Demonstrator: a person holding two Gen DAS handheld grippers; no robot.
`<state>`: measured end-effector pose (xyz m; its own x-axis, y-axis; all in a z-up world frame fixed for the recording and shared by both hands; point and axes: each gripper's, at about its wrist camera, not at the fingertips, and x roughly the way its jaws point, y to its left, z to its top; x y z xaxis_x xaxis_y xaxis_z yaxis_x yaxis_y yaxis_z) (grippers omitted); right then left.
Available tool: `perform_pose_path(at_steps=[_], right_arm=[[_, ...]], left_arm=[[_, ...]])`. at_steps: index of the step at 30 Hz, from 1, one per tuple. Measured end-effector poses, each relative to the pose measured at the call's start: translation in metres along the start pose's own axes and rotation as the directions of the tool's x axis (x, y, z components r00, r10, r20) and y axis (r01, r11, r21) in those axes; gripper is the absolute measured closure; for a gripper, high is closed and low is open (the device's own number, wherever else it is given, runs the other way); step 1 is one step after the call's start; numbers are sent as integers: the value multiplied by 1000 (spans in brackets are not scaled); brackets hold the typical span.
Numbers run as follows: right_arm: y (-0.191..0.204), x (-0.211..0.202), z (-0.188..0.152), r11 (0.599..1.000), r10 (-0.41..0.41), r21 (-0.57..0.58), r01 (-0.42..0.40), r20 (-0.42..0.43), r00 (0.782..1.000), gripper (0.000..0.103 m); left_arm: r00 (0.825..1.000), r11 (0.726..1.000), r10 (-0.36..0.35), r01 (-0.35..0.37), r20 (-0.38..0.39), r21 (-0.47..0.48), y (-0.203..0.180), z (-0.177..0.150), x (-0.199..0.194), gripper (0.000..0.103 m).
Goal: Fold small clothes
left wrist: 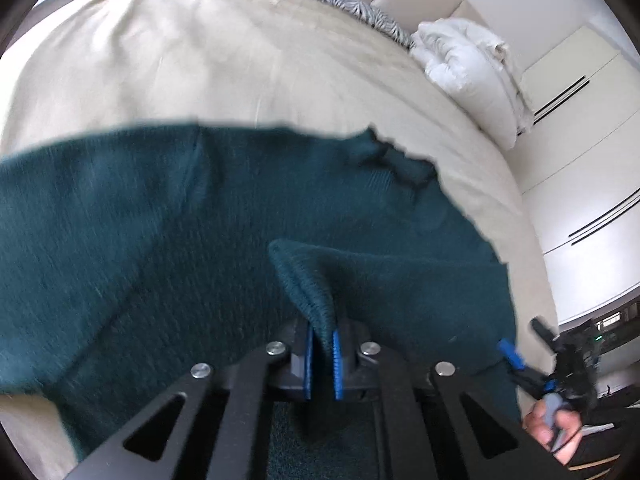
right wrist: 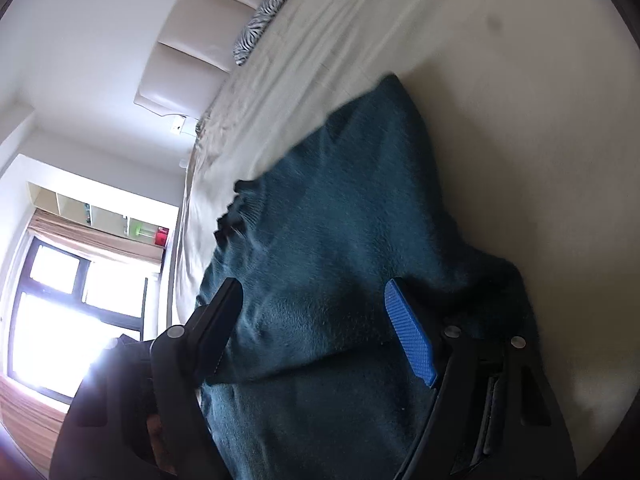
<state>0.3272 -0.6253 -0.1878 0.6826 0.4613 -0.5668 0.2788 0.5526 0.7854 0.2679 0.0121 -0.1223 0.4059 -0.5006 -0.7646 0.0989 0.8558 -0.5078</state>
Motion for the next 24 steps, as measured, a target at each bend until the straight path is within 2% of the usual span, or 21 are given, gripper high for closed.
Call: perform_pose_path(at_steps=[4, 7, 9, 11, 14, 17, 18, 20, 21, 22, 23, 24], right_arm=[[2, 2, -5, 999, -6, -37, 6, -7, 1000, 30], [3, 3, -4, 999, -19, -38, 18, -19, 1000, 30], [3, -1, 0, 1000, -2, -7, 2, -20, 1000, 30], [5, -12, 6, 999, 45, 9, -46, 16, 999, 29], [10, -19, 19, 996, 84, 3, -84, 65, 994, 25], [-5, -5, 39, 994, 84, 71, -87, 50, 995, 21], [-21, 4, 49, 990, 78, 116, -81, 32, 996, 25], [-43, 3, 61, 974, 102, 198, -113, 66, 993, 38], [-52, -2, 66, 962, 112, 239, -133, 100, 989, 38], [-56, -9, 71, 957, 103, 256, -136, 136, 985, 38], [-55, -18, 75, 964, 49, 251, -91, 167, 985, 37], [-51, -26, 77, 971, -3, 233, -42, 190, 982, 35]], left_arm=[[1000, 1000, -16, 16, 25, -3, 1, 10, -6, 95], [999, 1000, 23, -24, -39, -8, 8, 3, 16, 92], [1000, 999, -10, 9, -20, -35, 18, -5, 20, 89], [998, 996, -56, 56, 3, -70, 26, -8, 18, 89], [997, 994, -70, 71, 9, -82, 29, -7, 19, 89], [998, 995, -67, 68, 16, -78, 27, -6, 20, 88], [997, 995, -69, 70, 19, -76, 28, -7, 21, 88], [997, 996, -66, 67, 27, -59, 30, -11, 18, 87], [997, 996, -65, 66, 29, -54, 29, -12, 17, 87], [997, 996, -66, 67, 29, -55, 30, -13, 16, 87], [997, 995, -71, 73, 29, -66, 31, -14, 14, 86], [996, 994, -79, 81, 34, -76, 31, -15, 11, 78]])
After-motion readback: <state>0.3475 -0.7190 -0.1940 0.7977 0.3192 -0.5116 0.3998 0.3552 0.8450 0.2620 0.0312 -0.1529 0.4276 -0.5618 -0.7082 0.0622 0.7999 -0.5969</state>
